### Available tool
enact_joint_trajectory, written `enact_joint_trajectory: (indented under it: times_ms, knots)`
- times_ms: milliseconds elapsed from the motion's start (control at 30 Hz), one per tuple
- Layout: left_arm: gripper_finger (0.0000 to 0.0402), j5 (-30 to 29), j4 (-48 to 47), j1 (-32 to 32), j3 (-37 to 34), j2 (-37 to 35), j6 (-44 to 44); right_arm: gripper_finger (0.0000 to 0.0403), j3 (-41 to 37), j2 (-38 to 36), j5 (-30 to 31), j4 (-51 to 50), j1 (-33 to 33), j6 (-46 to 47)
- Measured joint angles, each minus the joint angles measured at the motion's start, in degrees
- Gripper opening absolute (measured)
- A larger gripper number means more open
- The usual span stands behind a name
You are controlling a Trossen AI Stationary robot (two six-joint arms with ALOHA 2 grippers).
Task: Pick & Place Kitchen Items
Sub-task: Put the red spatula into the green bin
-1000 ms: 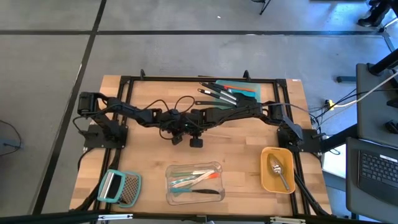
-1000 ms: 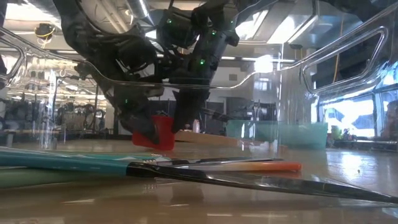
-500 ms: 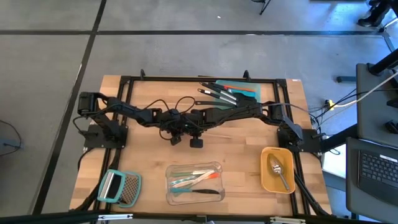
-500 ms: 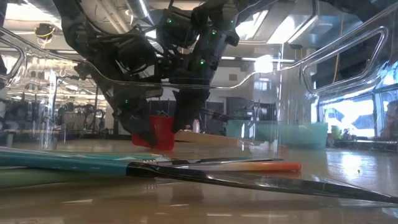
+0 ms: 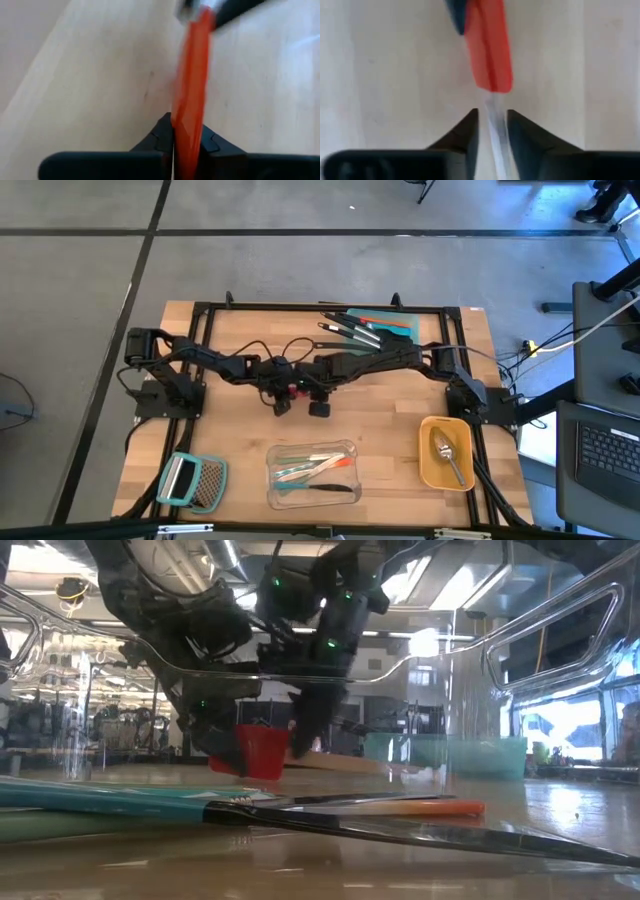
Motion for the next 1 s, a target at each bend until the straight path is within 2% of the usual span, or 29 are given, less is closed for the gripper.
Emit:
enact_joint_trajectory:
  times_ms: [100, 200, 367, 567, 667, 900, 1000]
  knots:
    - [0.0012, -0.1, -0.1, 0.0, 0.0, 0.0, -1.6, 0.0134, 1.9, -0.1, 2.2, -3.7, -0.1, 1.4]
    - [0.0012, -0.3, -0.1, 0.0, 0.0, 0.0, -3.7, 0.0173, 7.1, -0.5, 6.0, -11.9, -0.2, 3.8]
    - [0.0012, -0.1, 0.2, 0.2, 0.0, 0.0, -6.9, 0.0202, 16.5, -0.5, 9.9, -22.9, -1.1, 5.9]
    - [0.0012, -0.5, 4.9, 0.1, 0.0, 0.0, -11.6, 0.0191, 29.1, -0.6, 10.0, -35.5, -2.8, 7.4]
    - [0.0012, -1.7, 9.6, 0.1, 0.0, 0.0, -15.0, 0.0178, 35.3, -0.7, 6.7, -43.8, -3.8, 4.0]
    - [0.0012, -7.8, 19.6, 1.1, 0.0, 0.0, -24.8, 0.0132, 34.4, -9.2, 6.4, -47.2, -4.1, 4.8]
    - [0.0012, -8.1, 24.1, 2.0, 0.0, 0.0, -26.8, 0.0114, 34.4, -13.8, 4.5, -43.2, -4.1, 7.7]
